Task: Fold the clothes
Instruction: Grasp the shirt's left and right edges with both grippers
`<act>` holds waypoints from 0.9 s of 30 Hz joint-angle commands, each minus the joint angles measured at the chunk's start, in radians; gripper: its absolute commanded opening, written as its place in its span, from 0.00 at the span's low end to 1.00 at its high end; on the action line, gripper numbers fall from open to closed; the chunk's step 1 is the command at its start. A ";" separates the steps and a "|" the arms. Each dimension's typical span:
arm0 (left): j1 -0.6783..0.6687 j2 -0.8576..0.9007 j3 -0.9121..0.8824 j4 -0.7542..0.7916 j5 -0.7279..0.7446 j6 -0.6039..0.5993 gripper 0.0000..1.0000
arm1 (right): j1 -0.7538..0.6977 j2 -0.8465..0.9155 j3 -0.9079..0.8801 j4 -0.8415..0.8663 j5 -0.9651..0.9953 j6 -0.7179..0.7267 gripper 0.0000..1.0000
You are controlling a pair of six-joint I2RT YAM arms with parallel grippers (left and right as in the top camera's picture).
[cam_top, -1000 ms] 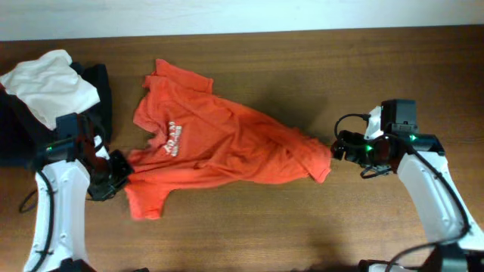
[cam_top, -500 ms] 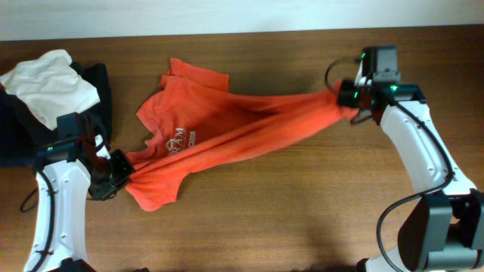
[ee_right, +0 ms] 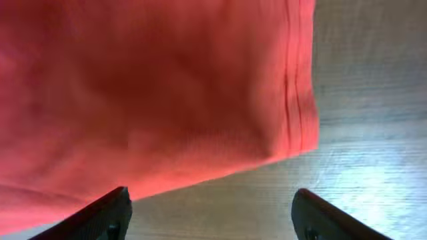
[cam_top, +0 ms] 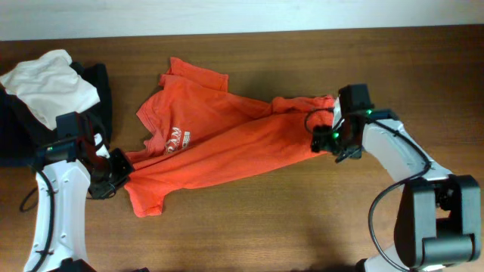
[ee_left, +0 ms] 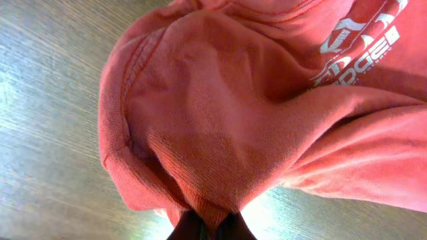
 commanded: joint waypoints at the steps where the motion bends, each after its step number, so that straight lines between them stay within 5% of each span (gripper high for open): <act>1: 0.002 -0.006 0.011 0.002 -0.008 0.015 0.00 | 0.005 0.023 -0.071 0.100 -0.001 0.038 0.80; 4: 0.002 -0.006 0.011 0.002 -0.008 0.015 0.00 | 0.005 0.067 -0.073 0.179 -0.002 0.038 0.73; 5: 0.002 -0.006 0.011 0.002 -0.008 0.015 0.00 | 0.005 0.069 -0.073 0.198 -0.002 0.038 0.51; 6: 0.002 -0.006 0.011 0.002 -0.008 0.015 0.00 | 0.005 0.069 -0.073 0.212 -0.001 0.038 0.18; 7: 0.002 -0.006 0.011 0.002 -0.008 0.015 0.00 | 0.005 0.069 -0.073 0.221 -0.001 0.038 0.04; 8: 0.002 -0.006 0.011 0.002 -0.008 0.015 0.00 | 0.003 0.066 -0.071 0.202 -0.001 0.038 0.04; 11: 0.002 -0.006 0.011 0.013 -0.008 0.015 0.00 | -0.035 -0.065 0.094 -0.265 0.011 0.056 0.04; 13: 0.002 -0.006 0.011 0.021 -0.008 0.015 0.00 | -0.111 -0.156 0.376 -0.507 0.053 0.028 0.04; 15: 0.002 -0.006 0.011 0.022 -0.008 0.015 0.00 | -0.149 -0.138 0.470 -0.388 0.051 0.026 0.13; 16: 0.002 -0.006 0.011 0.022 -0.008 0.015 0.00 | -0.147 -0.106 0.468 -0.285 0.052 0.025 0.50; 18: 0.002 -0.006 0.011 0.021 -0.008 0.015 0.00 | -0.140 0.010 0.467 -0.308 0.052 0.026 0.69; 22: 0.002 -0.006 0.011 0.028 -0.008 0.015 0.00 | -0.101 0.074 0.442 -0.656 0.047 -0.011 0.68; 27: 0.002 -0.006 0.011 0.028 -0.008 0.015 0.01 | 0.025 0.074 0.181 -0.520 -0.061 -0.016 0.68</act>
